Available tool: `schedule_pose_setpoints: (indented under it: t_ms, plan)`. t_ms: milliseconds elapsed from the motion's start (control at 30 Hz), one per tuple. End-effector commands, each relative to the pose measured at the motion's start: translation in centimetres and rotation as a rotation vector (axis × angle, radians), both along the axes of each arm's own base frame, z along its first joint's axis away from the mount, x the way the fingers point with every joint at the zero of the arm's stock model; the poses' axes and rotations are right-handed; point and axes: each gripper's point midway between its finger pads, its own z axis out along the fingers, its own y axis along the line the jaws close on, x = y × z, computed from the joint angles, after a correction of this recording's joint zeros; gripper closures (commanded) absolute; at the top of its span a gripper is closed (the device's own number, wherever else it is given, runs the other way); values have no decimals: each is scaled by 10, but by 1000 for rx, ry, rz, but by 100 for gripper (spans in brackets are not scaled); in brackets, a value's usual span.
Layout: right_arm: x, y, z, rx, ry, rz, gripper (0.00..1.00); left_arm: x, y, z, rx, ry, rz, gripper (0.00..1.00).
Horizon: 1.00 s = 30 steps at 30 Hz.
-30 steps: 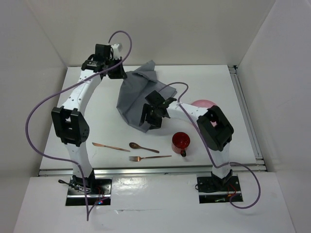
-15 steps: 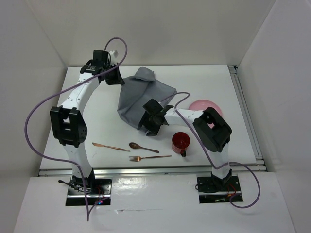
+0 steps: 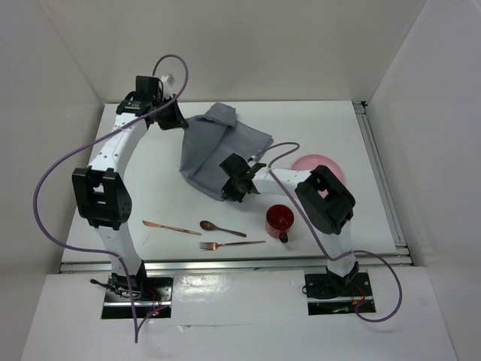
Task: Set the dinner table for one person
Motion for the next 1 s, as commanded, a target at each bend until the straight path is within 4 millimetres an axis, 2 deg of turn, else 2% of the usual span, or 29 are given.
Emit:
schedule_pose_setpoints:
  t_ms: [0,33,67,100,133,167,200,233,267,300,333,367,400,433,467,500,533,567,600,633,667,700,767,800,833,867,900,933,967]
  plan:
    - [27,-25,45,-56,-124,-50,100,2,18,42,-68,-63,65,100]
    - [37,-43,52,-64,-147,-61,100,4,30,51,-91,-70,91,100]
    - [47,-48,82,-43,-235,-4,100,3,33,54,-144,-53,107,100]
    - [52,-55,94,-35,-259,11,100,1,37,61,-180,-54,115,100]
    - [66,-77,108,-48,-287,-13,100,-1,42,64,-221,-49,123,100]
    - [68,-91,127,-56,-318,-12,100,-4,52,72,-288,-53,120,100]
    - [71,-98,143,-70,-365,32,100,-7,55,90,-343,-83,133,100]
    - [76,-110,156,-73,-396,31,100,-12,60,87,-376,-66,147,100]
    - [71,-116,181,-74,-452,43,100,-19,67,91,-411,-59,152,100]
    - [71,-126,193,-127,-505,59,100,-25,68,93,-432,-49,166,100]
    - [66,-127,201,-145,-526,72,100,-40,66,107,-429,-80,159,100]
    - [61,-133,204,-159,-530,72,100,-55,59,87,-434,-27,161,100]
    - [52,-138,214,-156,-535,70,100,-64,61,81,-420,-26,184,100]
    - [48,-143,214,-169,-530,64,100,-75,53,77,-424,-14,186,100]
    - [39,-145,210,-183,-516,72,100,-97,51,67,-431,-2,204,100]
    - [29,-147,218,-179,-530,85,100,-105,49,66,-441,-8,210,100]
    - [28,-150,227,-176,-551,74,100,-112,48,66,-441,-9,210,100]
    - [23,-153,222,-179,-544,76,100,-115,47,71,-440,-24,207,100]
    - [24,-156,237,-173,-593,67,100,-113,50,79,-414,-51,205,100]
    - [26,-156,239,-181,-608,66,100,-108,54,81,-403,-47,223,100]
    - [30,-154,253,-170,-643,65,100,-100,55,103,-401,-89,215,100]
    - [40,-156,252,-187,-639,61,100,-88,55,100,-413,-64,203,100]
    - [55,-155,264,-202,-671,75,100,-73,53,112,-442,-61,195,100]
    - [69,-160,284,-203,-715,53,100,-63,53,138,-453,-115,177,100]
    - [85,-158,285,-204,-734,55,100,-56,51,144,-474,-109,162,100]
    - [94,-156,292,-201,-765,92,100,-37,52,130,-499,-56,174,100]
    - [113,-171,316,-196,-816,50,100,-25,53,157,-499,-119,148,100]
    - [134,-175,309,-194,-804,42,100,-15,52,162,-508,-132,125,100]
    - [147,-180,314,-194,-815,45,100,8,50,136,-535,-62,103,100]
